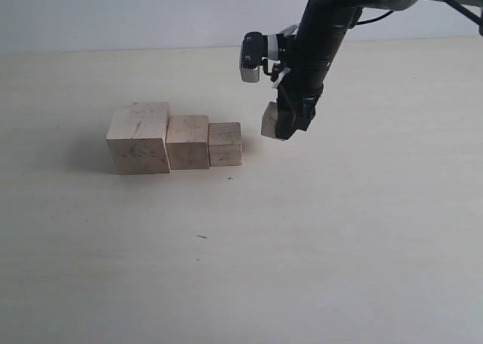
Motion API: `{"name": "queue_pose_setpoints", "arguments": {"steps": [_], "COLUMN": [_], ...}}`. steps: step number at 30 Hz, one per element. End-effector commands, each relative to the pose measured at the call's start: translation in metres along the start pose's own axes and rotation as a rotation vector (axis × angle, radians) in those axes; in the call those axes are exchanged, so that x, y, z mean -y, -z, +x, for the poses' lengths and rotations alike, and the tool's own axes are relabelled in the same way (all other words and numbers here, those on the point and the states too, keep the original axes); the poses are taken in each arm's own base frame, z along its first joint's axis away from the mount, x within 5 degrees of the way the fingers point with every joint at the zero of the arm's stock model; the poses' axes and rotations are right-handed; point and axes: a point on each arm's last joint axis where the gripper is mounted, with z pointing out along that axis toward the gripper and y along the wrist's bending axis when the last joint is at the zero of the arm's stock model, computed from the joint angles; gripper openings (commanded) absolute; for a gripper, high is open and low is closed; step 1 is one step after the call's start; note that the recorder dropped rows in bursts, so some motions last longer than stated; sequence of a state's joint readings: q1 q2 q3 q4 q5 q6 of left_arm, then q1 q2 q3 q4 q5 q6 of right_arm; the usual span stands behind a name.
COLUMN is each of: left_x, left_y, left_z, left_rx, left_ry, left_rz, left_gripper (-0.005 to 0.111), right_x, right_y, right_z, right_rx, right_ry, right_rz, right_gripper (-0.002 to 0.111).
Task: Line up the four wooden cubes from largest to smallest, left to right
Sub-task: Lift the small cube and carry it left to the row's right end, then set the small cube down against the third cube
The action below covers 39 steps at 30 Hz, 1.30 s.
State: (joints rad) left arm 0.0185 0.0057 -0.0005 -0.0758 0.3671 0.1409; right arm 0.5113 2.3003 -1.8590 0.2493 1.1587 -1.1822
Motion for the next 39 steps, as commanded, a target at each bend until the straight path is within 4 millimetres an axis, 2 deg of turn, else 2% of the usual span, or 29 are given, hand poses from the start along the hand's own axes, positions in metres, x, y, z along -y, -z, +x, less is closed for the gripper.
{"name": "queue_pose_setpoints", "arguments": {"steps": [1, 6, 12, 19, 25, 29, 39], "left_x": [0.0, 0.0, 0.0, 0.0, 0.0, 0.0, 0.0], "left_y": [0.0, 0.0, 0.0, 0.0, 0.0, 0.0, 0.0], "left_z": [-0.001, -0.001, -0.001, -0.001, -0.001, -0.001, -0.001], "left_rx": [0.015, 0.015, 0.015, 0.015, 0.015, 0.015, 0.015], "left_ry": [-0.003, -0.003, -0.003, -0.003, -0.005, -0.005, -0.005], "left_rz": [0.002, 0.002, 0.002, 0.002, 0.001, 0.001, 0.001], "left_gripper": [0.0, 0.0, 0.0, 0.0, 0.0, 0.0, 0.0], "right_x": [-0.001, -0.002, -0.01, -0.004, -0.001, -0.007, -0.007], "right_y": [-0.007, -0.019, -0.03, -0.024, -0.035, -0.043, -0.046], "right_z": [0.003, 0.002, -0.011, -0.023, -0.023, -0.033, -0.036], "right_rx": [-0.037, -0.063, -0.108, -0.08, -0.072, -0.054, -0.048], "right_ry": [0.009, 0.022, 0.087, 0.107, 0.102, 0.128, 0.119], "right_rz": [-0.043, -0.061, -0.051, -0.004, -0.022, -0.038, -0.018], "right_gripper": [0.0, 0.0, 0.0, 0.0, 0.0, 0.0, 0.0]}}
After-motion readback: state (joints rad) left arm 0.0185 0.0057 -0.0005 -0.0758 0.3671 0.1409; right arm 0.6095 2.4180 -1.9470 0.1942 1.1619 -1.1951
